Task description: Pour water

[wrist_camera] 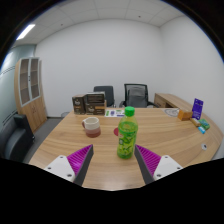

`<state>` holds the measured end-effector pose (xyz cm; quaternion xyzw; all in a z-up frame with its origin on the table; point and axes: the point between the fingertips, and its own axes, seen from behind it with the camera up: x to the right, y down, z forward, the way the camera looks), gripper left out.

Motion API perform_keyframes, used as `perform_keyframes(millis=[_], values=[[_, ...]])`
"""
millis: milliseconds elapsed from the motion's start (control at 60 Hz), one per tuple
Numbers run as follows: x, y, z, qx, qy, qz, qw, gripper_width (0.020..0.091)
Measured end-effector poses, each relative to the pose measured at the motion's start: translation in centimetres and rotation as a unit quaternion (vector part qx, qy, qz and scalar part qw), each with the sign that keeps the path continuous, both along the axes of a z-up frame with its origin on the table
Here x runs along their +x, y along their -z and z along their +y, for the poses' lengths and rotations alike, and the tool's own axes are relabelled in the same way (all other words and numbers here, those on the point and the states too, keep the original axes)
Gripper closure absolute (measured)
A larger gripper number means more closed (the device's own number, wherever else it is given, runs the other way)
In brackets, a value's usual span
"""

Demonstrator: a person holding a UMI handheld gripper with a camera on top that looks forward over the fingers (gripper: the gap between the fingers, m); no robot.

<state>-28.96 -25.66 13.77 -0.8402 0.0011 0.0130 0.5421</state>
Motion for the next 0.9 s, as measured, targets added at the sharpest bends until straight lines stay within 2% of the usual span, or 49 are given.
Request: perform_keyframes(millis=[33, 150, 433, 500, 650, 800, 900], values=[[3.2, 1.5, 1.4, 0.007, 0.000, 0.000, 1.000, 0.0249], [6.0, 3.8, 5.0, 0.011, -0.001, -0.007, 1.000, 0.0250], [6.3, 5.0, 13.8, 0.071, -0.031, -0.016, 0.997, 0.0262], [6.4, 5.2, 14.7, 0.084, -0.032, -0.019, 0.996, 0.0320], [6.4, 6.9, 15.5, 0.085, -0.026, -0.005, 0.996, 0.0547], [7.2, 6.7, 15.3, 0.095, 0.003, -0.007, 0.995, 0.0625], [7.4, 6.6, 15.3, 0.094, 0.007, -0.012, 0.995, 0.0689]])
